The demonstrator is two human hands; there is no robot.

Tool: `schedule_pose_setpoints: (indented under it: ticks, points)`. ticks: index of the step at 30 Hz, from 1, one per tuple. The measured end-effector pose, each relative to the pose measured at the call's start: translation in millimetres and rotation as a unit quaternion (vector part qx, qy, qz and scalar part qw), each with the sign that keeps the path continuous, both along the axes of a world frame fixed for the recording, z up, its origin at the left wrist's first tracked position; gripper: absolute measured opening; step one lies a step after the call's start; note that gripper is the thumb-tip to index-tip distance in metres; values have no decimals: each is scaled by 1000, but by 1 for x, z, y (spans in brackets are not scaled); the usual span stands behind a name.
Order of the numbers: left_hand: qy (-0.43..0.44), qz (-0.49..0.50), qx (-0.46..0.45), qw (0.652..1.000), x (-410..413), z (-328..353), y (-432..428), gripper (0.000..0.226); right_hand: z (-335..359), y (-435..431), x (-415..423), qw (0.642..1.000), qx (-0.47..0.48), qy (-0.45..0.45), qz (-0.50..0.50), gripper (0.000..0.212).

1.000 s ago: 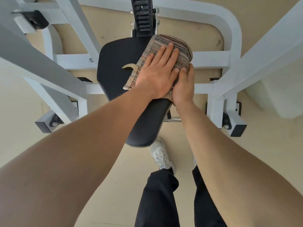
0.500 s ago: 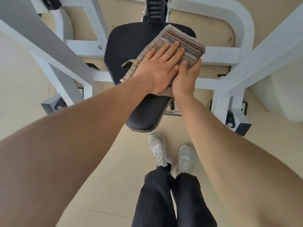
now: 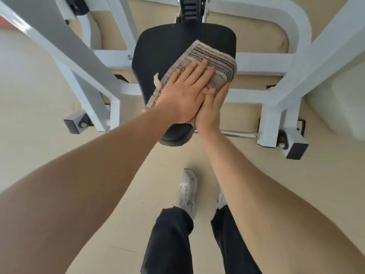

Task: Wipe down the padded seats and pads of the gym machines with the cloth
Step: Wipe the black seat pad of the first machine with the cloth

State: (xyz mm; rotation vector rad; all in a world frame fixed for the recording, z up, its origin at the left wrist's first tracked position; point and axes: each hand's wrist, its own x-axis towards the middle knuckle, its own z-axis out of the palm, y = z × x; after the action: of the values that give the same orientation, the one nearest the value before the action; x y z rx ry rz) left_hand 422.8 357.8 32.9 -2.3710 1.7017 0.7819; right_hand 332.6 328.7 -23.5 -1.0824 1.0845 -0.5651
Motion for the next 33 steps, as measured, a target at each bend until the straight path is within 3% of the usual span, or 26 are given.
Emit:
schedule_pose_setpoints:
  ticks: [2,6,8,12,18,21,23,26,29,31,33]
  points:
    - [-26,-26,-1,999,-3,9,45,60,15,50,-11,999,37,-8,32,73]
    - [-44,-43,8,998,-10,17,96,60,29,99,-35,996,25,-48,70,69]
    - [-44,-44,-4,998,-7,12,84,58,19,77,-25,997,34,-43,46,72]
    - [-14,-16,-12,1000,7,-1,29,58,4,-6,18,994,71,64,-59,83]
    - [-20,-5,-59,998,-6,5,59,57,7,47,2,999,31,14,-1,75]
    - [-34,-31,-89,995,-15,11,112,58,21,92,-22,996,-65,29,62,63]
    - [-44,-67,-117,990,-14,7,137,59,22,107,-48,956,-213,140,146,64]
    - [-69,-95,-176,977,-4,-4,148,59,15,82,-72,801,-440,313,258,67]
    - [-58,-142,-231,961,13,-20,145,62,14,49,-74,673,-567,314,358,76]
    - [-45,-165,-252,953,31,-26,144,62,19,48,-61,645,-597,301,370,80]
    - [-42,-176,-266,947,47,-30,144,64,24,61,-48,645,-604,313,348,78]
